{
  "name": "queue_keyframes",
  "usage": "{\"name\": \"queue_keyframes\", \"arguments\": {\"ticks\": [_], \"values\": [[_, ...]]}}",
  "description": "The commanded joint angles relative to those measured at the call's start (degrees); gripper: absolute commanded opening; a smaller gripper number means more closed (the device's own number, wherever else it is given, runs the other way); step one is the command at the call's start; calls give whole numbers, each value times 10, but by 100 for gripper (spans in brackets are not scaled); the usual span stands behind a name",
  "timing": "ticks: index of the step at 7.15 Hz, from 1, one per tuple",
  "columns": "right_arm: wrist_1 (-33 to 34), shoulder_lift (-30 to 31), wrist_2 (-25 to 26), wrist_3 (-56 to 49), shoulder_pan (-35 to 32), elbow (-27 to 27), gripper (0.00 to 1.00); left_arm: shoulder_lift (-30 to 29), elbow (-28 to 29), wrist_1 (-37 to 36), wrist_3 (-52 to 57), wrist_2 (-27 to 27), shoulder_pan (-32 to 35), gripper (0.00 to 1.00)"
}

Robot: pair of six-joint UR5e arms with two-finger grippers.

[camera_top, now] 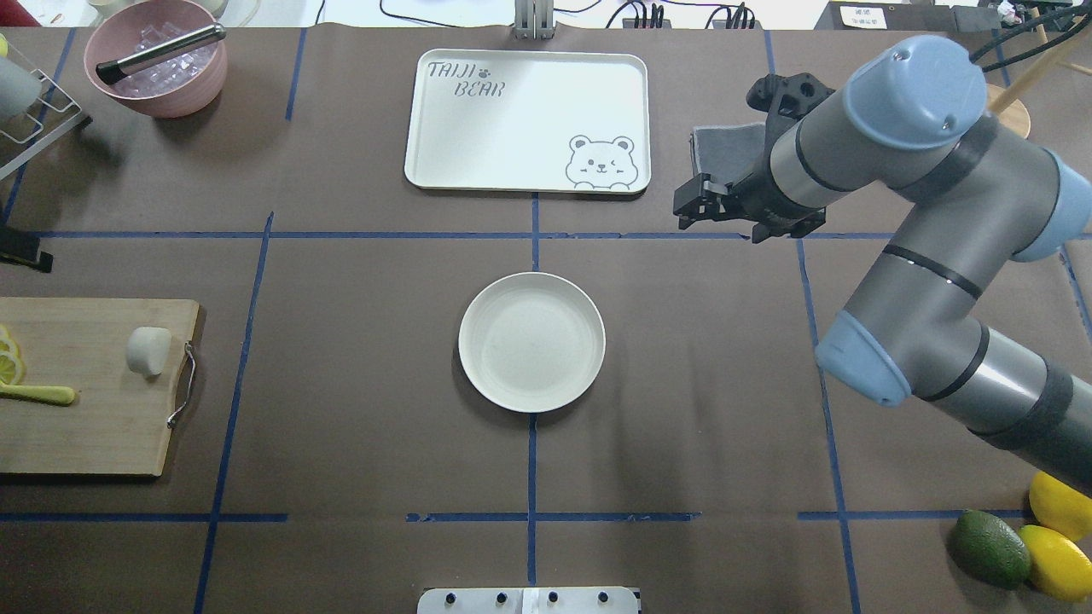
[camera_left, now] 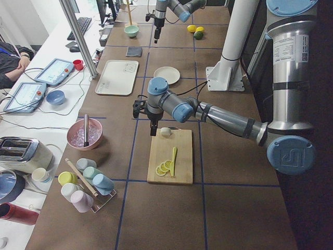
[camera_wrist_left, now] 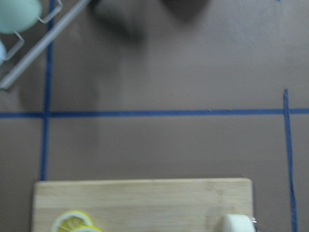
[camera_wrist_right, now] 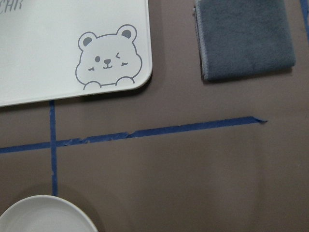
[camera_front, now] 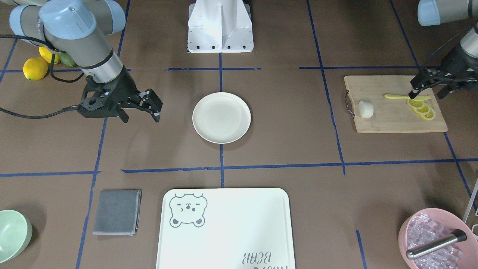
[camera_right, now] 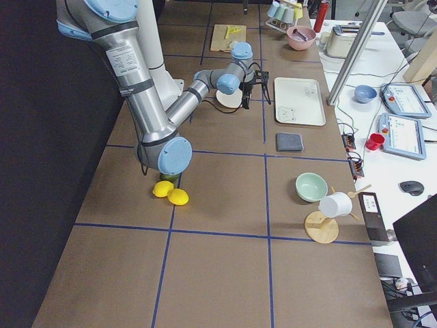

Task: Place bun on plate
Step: 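Release the plate and raise the right gripper while the left reaches toward the bun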

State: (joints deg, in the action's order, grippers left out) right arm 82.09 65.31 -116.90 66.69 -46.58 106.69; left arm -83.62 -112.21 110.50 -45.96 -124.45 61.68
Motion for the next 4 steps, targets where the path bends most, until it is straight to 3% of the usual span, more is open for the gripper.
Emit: {"name": "queue_keyframes", "arguments": {"ticks": [1,3,4], "values": [[12,25,-22,-86,-51,-1,100,14,0,82,-150,100,-132,100],[49,50,-80,-187,-112,2,100,12,22,114,-170,137,-174,99],[76,55,-82,-236,-130,2,100,6,44,137,-169,137,-177,99]]}}
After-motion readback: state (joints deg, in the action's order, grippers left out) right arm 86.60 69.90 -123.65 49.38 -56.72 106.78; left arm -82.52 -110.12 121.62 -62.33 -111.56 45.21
